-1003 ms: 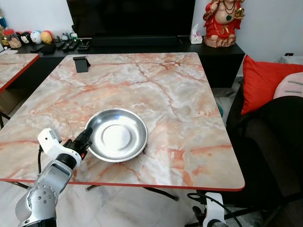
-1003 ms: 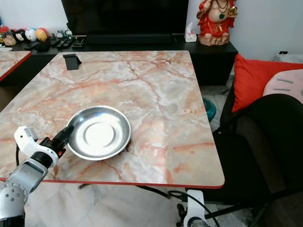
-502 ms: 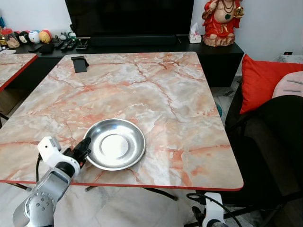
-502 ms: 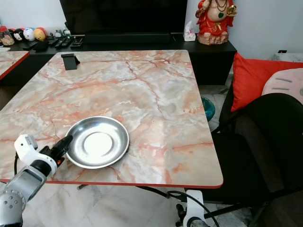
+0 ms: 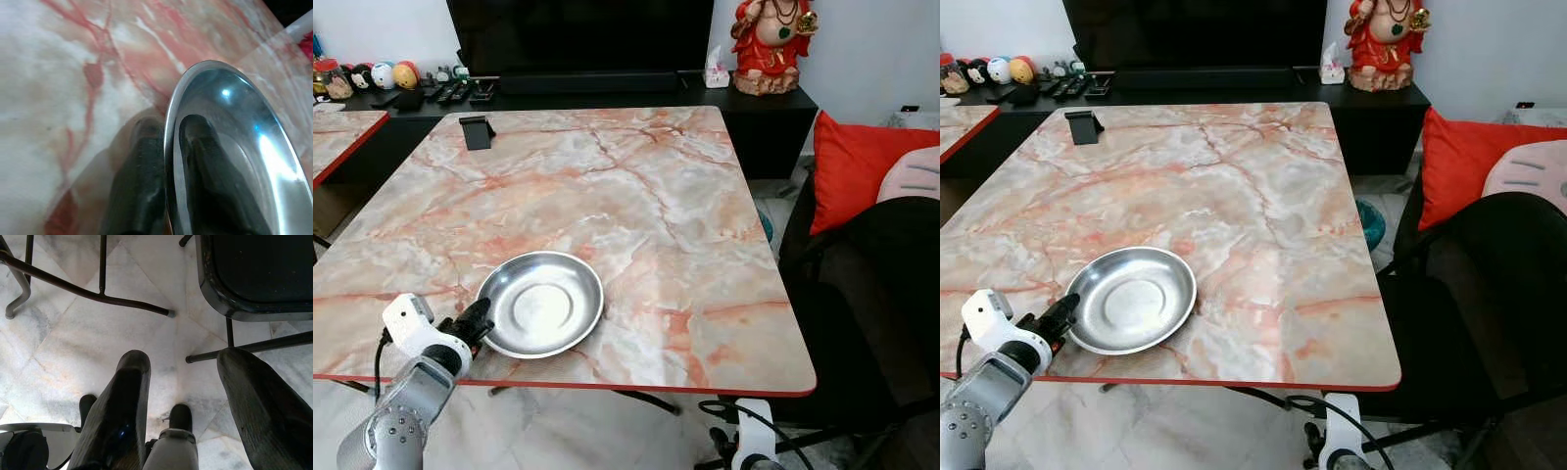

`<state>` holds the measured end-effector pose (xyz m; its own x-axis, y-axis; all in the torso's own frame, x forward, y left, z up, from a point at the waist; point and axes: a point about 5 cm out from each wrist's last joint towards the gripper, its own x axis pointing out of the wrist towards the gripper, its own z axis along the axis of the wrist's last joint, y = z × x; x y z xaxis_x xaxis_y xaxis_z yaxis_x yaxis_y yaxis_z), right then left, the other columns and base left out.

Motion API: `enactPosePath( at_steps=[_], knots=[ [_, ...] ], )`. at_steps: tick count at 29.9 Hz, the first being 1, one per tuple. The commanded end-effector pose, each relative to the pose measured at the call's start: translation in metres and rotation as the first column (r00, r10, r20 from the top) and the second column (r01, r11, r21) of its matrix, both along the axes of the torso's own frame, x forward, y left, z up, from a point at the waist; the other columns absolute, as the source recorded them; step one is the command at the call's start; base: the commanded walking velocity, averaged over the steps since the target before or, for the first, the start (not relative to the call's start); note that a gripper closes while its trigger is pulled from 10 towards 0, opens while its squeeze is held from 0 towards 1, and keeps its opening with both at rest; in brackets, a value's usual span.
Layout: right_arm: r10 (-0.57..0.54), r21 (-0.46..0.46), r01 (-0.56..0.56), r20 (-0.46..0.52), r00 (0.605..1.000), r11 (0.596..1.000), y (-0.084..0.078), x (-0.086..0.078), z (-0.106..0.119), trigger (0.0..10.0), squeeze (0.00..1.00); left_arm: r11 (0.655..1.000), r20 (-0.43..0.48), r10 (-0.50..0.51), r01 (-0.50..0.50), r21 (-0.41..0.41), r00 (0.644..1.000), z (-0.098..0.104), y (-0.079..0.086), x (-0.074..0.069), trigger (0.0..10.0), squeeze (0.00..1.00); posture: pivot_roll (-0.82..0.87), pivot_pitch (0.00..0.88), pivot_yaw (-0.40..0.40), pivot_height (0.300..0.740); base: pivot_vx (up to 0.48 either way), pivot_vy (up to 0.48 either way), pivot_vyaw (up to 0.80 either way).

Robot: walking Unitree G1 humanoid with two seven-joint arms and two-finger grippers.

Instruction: Setting the table

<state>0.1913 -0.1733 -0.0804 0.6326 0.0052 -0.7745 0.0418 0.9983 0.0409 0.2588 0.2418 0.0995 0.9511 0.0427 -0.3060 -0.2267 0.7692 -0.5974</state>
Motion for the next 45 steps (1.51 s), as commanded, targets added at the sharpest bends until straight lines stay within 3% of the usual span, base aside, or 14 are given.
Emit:
enactPosePath(
  at_steps=[1, 11, 13, 15, 16, 17, 18, 21, 24, 26, 30, 36, 45],
  knots=[
    [0.008, 0.005, -0.008, -0.016, 1.0, 1.0, 0.001, -0.001, -0.001, 10.0, 0.0, 0.999, -0.013, 0.027, -0.027, 0.023, 1.0, -0.001, 0.005, -0.001, 10.0, 1.0, -0.05, 0.0, 0.057, 0.74, 0.0, 0.0, 0.0],
    [0.009, 0.006, -0.009, -0.015, 1.0, 1.0, 0.001, -0.001, -0.001, 10.0, 0.0, 0.998, 0.012, 0.025, -0.026, 0.056, 1.0, 0.004, 0.004, 0.002, 10.0, 1.0, -0.05, 0.0, 0.055, 0.74, 0.0, 0.0, 0.0],
    [0.009, 0.007, -0.009, -0.014, 1.0, 1.0, 0.002, -0.001, -0.001, 10.0, 0.0, 0.993, 0.044, 0.013, -0.018, 0.115, 0.999, 0.012, 0.004, 0.004, 10.0, 1.0, -0.05, 0.0, 0.054, 0.74, 0.0, 0.0, 0.0],
    [0.01, 0.007, -0.009, -0.014, 1.0, 1.0, 0.002, -0.001, -0.001, 10.0, 0.0, 0.962, 0.111, -0.019, -0.012, 0.274, 0.994, 0.026, 0.003, 0.008, 10.0, 1.0, -0.05, 0.0, 0.055, 0.74, 0.0, 0.0, 0.0],
    [0.01, 0.007, -0.01, -0.014, 1.0, 1.0, 0.002, -0.001, -0.001, 10.0, 0.0, 0.95, 0.144, -0.034, -0.013, 0.311, 0.989, 0.032, 0.002, 0.009, 10.0, 1.0, -0.05, 0.0, 0.055, 0.74, 0.0, 0.0, 0.0],
    [0.01, 0.007, -0.01, -0.014, 1.0, 1.0, 0.002, 0.0, -0.001, 10.0, 0.0, 0.938, 0.175, -0.04, -0.023, 0.346, 0.984, 0.038, 0.001, 0.01, 10.0, 0.24, -0.05, 0.0, 0.056, 0.74, 0.0, 0.0, 0.0],
    [0.009, 0.007, -0.009, -0.013, 1.0, 1.0, 0.002, 0.0, -0.001, 10.0, 0.0, 0.917, 0.217, -0.051, -0.04, 0.396, 0.975, 0.046, -0.001, 0.011, 10.0, 0.0, -0.05, 0.0, 0.056, 0.74, 0.0, 0.0, 0.0],
    [0.006, 0.006, -0.006, -0.011, 1.0, 1.0, 0.002, 0.0, -0.001, 10.0, 0.0, 0.865, 0.289, -0.071, -0.086, 0.495, 0.955, 0.061, -0.004, 0.013, 10.0, 0.0, -0.05, 0.0, 0.056, 0.74, 0.0, 0.0, 0.0],
    [0.0, 0.004, 0.0, -0.006, 1.0, 1.0, 0.002, 0.0, 0.0, 10.0, 0.0, 0.78, 0.336, -0.157, -0.092, 0.619, 0.929, 0.075, -0.017, 0.016, 10.0, 0.0, -0.05, 0.0, 0.054, 0.74, 0.0, 0.0, 0.0],
    [-0.01, 0.003, 0.01, 0.001, 1.0, 1.0, 0.002, 0.001, 0.0, 10.0, 0.0, 0.697, 0.325, -0.266, -0.051, 0.715, 0.907, 0.071, -0.036, 0.02, 10.0, 0.0, -0.06, 0.0, 0.053, 0.74, 0.0, 0.0, 0.0],
    [-0.013, 0.002, 0.013, 0.003, 1.0, 1.0, 0.002, 0.001, 0.0, 10.0, 0.0, 0.666, 0.305, -0.318, -0.018, 0.746, 0.898, 0.061, -0.05, 0.024, 10.0, 0.0, -0.07, 0.0, 0.054, 0.74, 0.0, 0.0, 0.0],
    [-0.01, -0.015, 0.01, 0.01, 1.0, 1.0, 0.002, 0.002, 0.001, 10.0, 0.0, 0.657, 0.314, -0.356, -0.003, 0.754, 0.88, 0.055, -0.07, 0.034, 10.0, 0.0, -0.09, 0.0, 0.053, 0.74, 0.0, 0.0, 0.0],
    [-0.028, -0.023, 0.028, 0.007, 1.0, 0.999, 0.0, 0.0, 0.0, 10.0, 0.0, 0.676, 0.349, -0.303, -0.058, 0.734, 0.887, 0.053, -0.063, 0.032, 10.0, 0.0, -0.08, 0.0, 0.049, 0.74, 0.0, 0.21, 0.0]
  ],
)
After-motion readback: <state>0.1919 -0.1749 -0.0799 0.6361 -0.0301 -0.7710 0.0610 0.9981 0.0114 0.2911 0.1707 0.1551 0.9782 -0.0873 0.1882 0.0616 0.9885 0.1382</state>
